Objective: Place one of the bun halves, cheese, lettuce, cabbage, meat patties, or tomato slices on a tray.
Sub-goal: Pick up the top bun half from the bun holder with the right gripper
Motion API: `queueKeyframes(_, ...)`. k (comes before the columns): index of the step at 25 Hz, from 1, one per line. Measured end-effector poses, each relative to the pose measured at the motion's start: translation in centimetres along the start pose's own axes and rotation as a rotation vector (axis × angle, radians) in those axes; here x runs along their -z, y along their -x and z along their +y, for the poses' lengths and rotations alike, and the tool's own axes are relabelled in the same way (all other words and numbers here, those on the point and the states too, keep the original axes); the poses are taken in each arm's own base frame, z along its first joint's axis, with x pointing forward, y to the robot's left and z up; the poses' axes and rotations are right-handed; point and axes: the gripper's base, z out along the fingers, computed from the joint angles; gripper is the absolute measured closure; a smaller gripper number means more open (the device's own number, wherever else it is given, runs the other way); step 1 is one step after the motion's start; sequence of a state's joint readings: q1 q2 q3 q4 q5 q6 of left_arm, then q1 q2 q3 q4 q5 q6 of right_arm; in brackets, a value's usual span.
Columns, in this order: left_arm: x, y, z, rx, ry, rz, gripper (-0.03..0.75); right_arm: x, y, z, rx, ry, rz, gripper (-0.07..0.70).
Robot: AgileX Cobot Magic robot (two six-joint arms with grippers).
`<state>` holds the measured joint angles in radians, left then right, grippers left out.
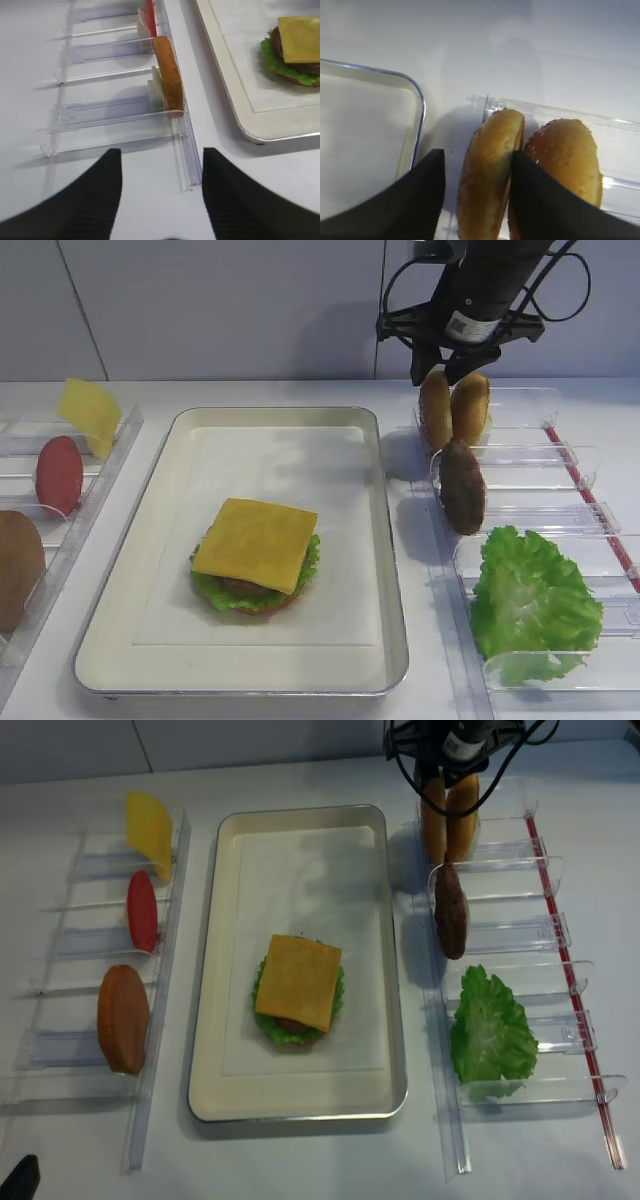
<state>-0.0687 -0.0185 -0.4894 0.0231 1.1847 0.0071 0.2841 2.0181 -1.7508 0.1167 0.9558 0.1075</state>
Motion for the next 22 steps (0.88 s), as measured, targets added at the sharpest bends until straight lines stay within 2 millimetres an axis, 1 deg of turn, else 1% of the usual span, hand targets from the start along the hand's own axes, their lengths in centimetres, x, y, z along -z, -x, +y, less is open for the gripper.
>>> queueKeyframes(6, 0.0, 0.0, 0.0, 0.0, 0.0, 0.0, 0.356, -0.8, -0.1, -0.1, 0.002, -0.007, 0.015, 0.299)
queueKeyframes(12, 0.0, 0.0, 0.0, 0.0, 0.0, 0.0, 0.356, -0.8, -0.1, -0.2, 0.006, -0.016, 0.014, 0.366)
queueKeyframes(17, 0.0, 0.0, 0.0, 0.0, 0.0, 0.0, 0.356, -0.8, -0.1, -0.2, 0.004, -0.016, 0.015, 0.38)
queueKeyframes(19, 0.0, 0.0, 0.0, 0.0, 0.0, 0.0, 0.356, -0.3, 0.2, -0.1, 0.008, -0.015, 0.017, 0.385)
queueKeyframes(22, 0.0, 0.0, 0.0, 0.0, 0.0, 0.0, 0.356, 1.1, 1.0, 0.3, 0.012, -0.006, 0.006, 0.395)
